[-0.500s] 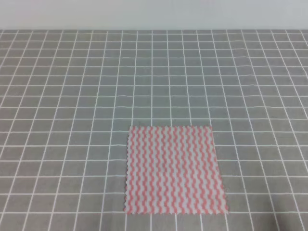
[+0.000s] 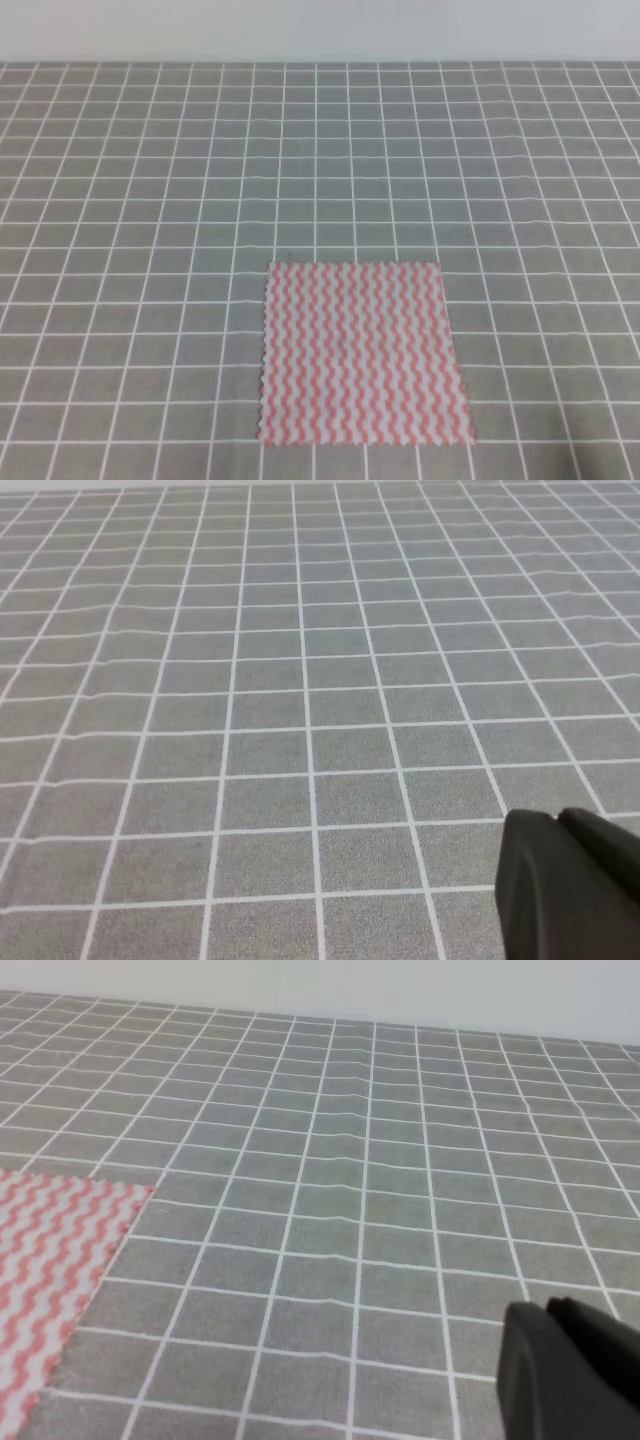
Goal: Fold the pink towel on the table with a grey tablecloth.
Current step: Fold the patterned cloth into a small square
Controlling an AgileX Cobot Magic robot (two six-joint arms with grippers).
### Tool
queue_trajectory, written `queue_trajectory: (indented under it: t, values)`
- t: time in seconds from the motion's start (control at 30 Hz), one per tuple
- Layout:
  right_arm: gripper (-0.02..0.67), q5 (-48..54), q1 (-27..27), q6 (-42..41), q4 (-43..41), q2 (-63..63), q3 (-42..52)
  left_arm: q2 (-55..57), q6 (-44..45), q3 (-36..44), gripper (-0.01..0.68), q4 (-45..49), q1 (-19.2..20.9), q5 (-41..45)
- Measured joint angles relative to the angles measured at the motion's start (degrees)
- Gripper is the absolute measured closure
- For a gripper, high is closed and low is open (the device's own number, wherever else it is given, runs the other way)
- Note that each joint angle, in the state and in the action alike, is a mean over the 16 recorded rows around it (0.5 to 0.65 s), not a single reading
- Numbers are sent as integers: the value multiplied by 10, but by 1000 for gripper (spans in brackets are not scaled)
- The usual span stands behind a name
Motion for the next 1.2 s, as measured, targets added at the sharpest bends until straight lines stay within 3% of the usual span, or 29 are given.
queue_trajectory:
  t: [0.4,0.93,1.2]
  values:
    - [665,-30,-1,0,38,4,-4,0,-5,0,676,-11,0,-29]
    - [665,-142,0,-1,335,2,-1,4,-56,-3,676,-260,0,-165]
    - [665,-105,0,-1,376,29,-33,36,-48,-33,676,-313,0,-117]
